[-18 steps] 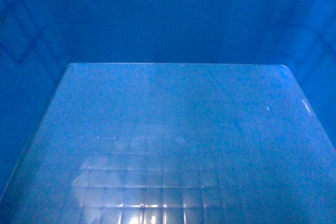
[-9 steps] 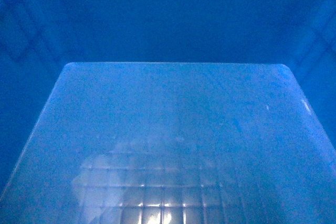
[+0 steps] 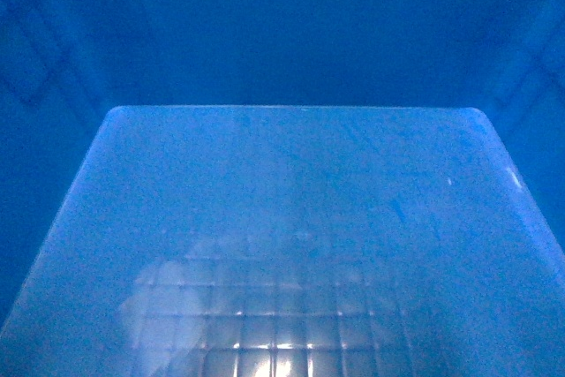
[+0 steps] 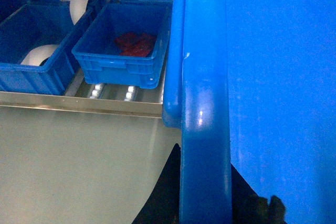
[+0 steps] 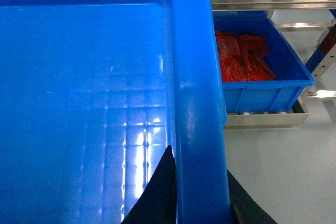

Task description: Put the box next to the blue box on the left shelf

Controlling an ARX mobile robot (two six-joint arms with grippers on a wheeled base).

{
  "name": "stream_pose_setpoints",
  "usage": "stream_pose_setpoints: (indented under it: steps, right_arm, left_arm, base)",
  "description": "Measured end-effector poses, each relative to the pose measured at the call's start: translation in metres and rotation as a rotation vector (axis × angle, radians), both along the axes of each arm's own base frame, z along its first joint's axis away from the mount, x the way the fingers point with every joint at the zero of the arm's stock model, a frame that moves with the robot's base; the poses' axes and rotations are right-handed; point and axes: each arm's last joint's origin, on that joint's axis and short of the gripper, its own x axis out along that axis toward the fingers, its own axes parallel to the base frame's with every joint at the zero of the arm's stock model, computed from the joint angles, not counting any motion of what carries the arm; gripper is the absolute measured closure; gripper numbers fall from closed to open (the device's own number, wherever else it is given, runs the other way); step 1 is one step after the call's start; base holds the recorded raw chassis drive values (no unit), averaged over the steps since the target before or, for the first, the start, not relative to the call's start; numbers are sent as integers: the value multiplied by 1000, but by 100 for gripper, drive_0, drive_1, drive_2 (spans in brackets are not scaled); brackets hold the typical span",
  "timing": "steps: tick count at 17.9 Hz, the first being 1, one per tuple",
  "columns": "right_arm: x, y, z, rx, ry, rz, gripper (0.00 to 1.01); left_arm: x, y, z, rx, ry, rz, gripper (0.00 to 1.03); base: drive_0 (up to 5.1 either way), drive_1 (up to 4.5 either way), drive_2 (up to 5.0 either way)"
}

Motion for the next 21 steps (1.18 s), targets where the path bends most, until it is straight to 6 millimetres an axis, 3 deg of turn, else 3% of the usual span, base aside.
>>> stream_pose_setpoints:
  steps: [21]
  right_arm:
    - [0,0,0,0,-1,0,91]
  left_arm:
    - [0,0,0,0,0,0,94]
  base:
    - [0,0,0]
